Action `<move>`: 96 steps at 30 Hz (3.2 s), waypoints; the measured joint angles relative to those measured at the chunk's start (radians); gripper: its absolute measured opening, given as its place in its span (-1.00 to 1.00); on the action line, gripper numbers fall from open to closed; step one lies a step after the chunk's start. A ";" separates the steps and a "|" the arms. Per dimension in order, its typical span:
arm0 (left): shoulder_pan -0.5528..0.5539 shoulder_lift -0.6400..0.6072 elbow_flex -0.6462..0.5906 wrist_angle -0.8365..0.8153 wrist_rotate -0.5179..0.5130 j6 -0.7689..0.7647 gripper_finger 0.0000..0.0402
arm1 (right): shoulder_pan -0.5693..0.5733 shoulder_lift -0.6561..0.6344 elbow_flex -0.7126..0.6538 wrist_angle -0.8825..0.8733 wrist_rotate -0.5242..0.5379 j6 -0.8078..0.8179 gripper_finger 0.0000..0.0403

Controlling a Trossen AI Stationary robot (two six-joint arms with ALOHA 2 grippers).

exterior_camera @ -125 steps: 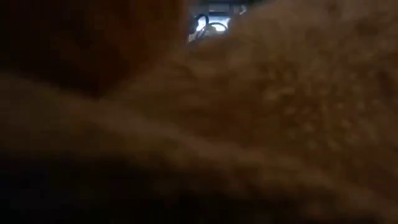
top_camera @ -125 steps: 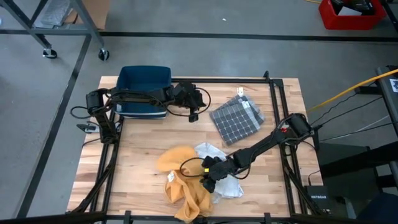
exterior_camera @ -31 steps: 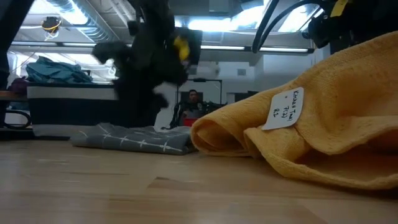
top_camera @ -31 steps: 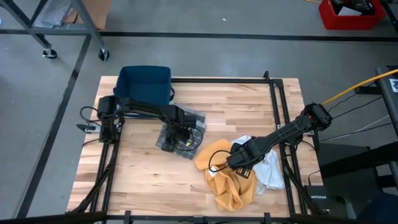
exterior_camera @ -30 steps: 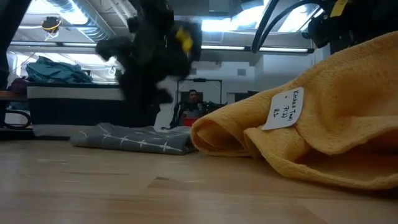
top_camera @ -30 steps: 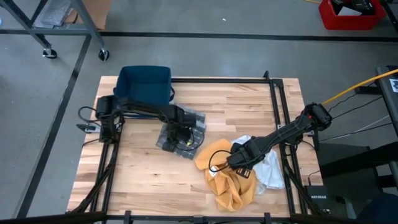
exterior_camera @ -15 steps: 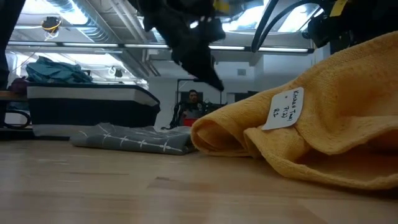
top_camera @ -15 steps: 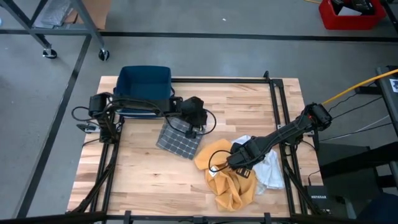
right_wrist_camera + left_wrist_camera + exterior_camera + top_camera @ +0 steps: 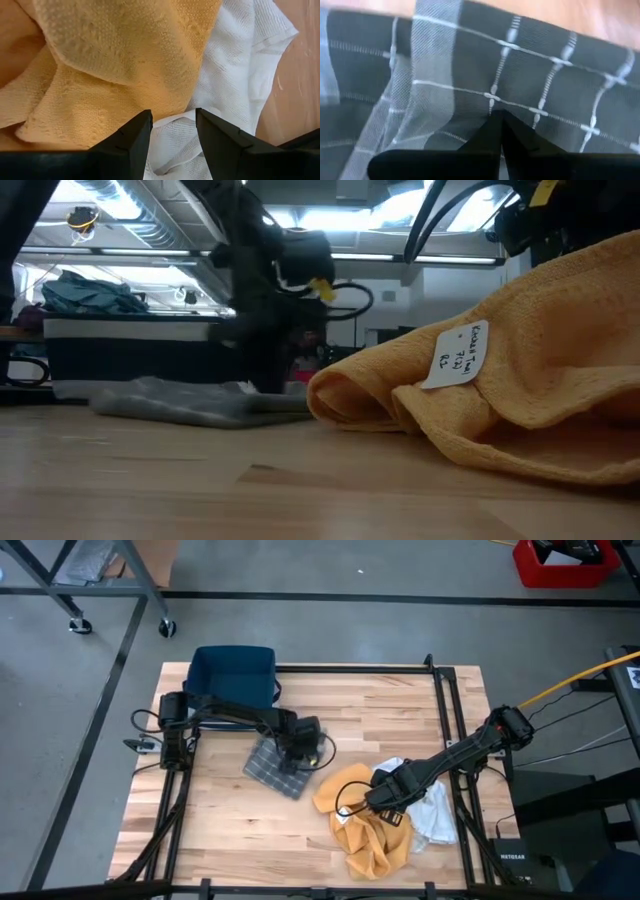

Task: Fold towel
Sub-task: Move the gray towel to the middle left of the table, then fold the yellow towel

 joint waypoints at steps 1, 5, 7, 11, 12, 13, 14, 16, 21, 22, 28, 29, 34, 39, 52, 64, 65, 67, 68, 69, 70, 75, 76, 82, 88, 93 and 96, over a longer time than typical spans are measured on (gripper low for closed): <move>-0.009 -0.001 -0.005 -0.040 0.000 0.000 -0.99 | 0.000 0.000 0.000 0.000 0.003 0.000 -0.18; -0.055 -0.002 -0.006 -0.203 0.031 0.011 -0.99 | 0.000 0.000 0.000 0.000 0.016 0.000 -0.18; -0.081 -0.002 -0.008 -0.281 0.075 0.035 -0.99 | 0.000 0.000 0.000 0.001 0.024 -0.001 -0.18; -0.137 0.002 -0.012 -0.434 0.154 0.085 -0.99 | 0.000 0.000 0.000 0.000 0.024 -0.002 -0.18; -0.150 0.005 -0.014 -0.471 0.161 0.095 -0.99 | 0.000 0.000 0.000 0.000 0.025 -0.002 -0.18; -0.163 0.007 -0.016 -0.510 0.161 0.108 -0.99 | 0.000 0.000 0.000 0.000 0.024 -0.002 -0.18; -0.175 0.007 -0.016 -0.539 0.160 0.121 -0.99 | 0.000 0.000 0.000 0.000 0.025 -0.002 -0.18; -0.193 0.007 -0.016 -0.584 0.160 0.160 -0.99 | 0.000 0.000 0.000 0.000 0.025 -0.002 -0.18; -0.212 0.007 -0.014 -0.590 0.160 0.182 -0.99 | 0.000 0.000 0.000 0.000 0.025 -0.002 -0.18; -0.211 0.007 -0.014 -0.593 0.161 0.169 -0.99 | 0.000 0.000 0.000 0.001 0.025 -0.002 -0.18; -0.211 -0.070 -0.011 -0.560 0.161 0.139 -0.99 | 0.000 0.000 0.000 0.001 0.029 -0.002 -0.18; -0.211 -0.093 -0.009 -0.539 0.161 0.136 -0.99 | 0.000 0.000 0.000 0.001 0.031 -0.002 -0.18; -0.213 -0.225 0.001 -0.345 0.163 0.124 -0.99 | 0.000 0.000 0.000 0.002 0.051 -0.002 -0.18; -0.230 -0.290 0.002 -0.068 0.163 0.036 -0.98 | 0.000 0.000 0.000 0.003 0.054 -0.003 -0.18; -0.292 -0.149 0.002 0.359 0.083 -0.055 -0.24 | 0.000 -0.001 0.001 -0.003 0.053 -0.003 -0.18; -0.373 -0.050 0.002 0.348 0.000 0.264 0.09 | 0.000 -0.001 0.002 0.004 0.030 0.000 -0.18; -0.377 -0.042 0.002 0.362 -0.033 0.284 0.08 | 0.000 -0.001 0.002 0.004 0.029 0.000 -0.18; -0.382 -0.015 0.002 0.374 -0.067 0.299 0.08 | 0.000 -0.001 0.002 0.009 0.026 0.001 -0.18; -0.382 -0.005 0.002 0.379 -0.068 0.295 0.08 | 0.000 -0.001 0.002 0.013 0.022 0.001 -0.18; -0.381 0.007 0.002 0.382 -0.066 0.285 0.09 | 0.000 -0.001 0.002 0.017 0.020 0.001 -0.18; -0.381 0.014 0.002 0.389 -0.061 0.276 0.09 | 0.000 -0.002 0.003 0.021 0.020 0.001 -0.18; -0.380 0.021 0.002 0.407 -0.059 0.268 0.07 | 0.000 -0.002 0.021 0.025 0.020 0.001 -0.18; -0.380 0.021 0.001 0.408 -0.062 0.271 0.04 | 0.000 -0.002 0.028 0.025 0.020 0.001 -0.18; -0.380 0.021 0.002 0.413 -0.119 0.269 -0.36 | 0.000 -0.002 0.074 0.021 0.029 -0.001 -0.18; -0.380 0.018 0.002 0.397 -0.222 0.266 -0.92 | 0.000 -0.002 0.084 0.017 0.040 -0.002 -0.18; -0.384 -0.036 0.002 0.324 -0.258 0.256 -0.95 | 0.000 -0.002 0.084 -0.018 0.040 0.025 -0.18; -0.392 -0.097 0.002 0.251 -0.262 0.225 -0.98 | 0.000 -0.002 0.084 -0.083 0.041 0.084 -0.18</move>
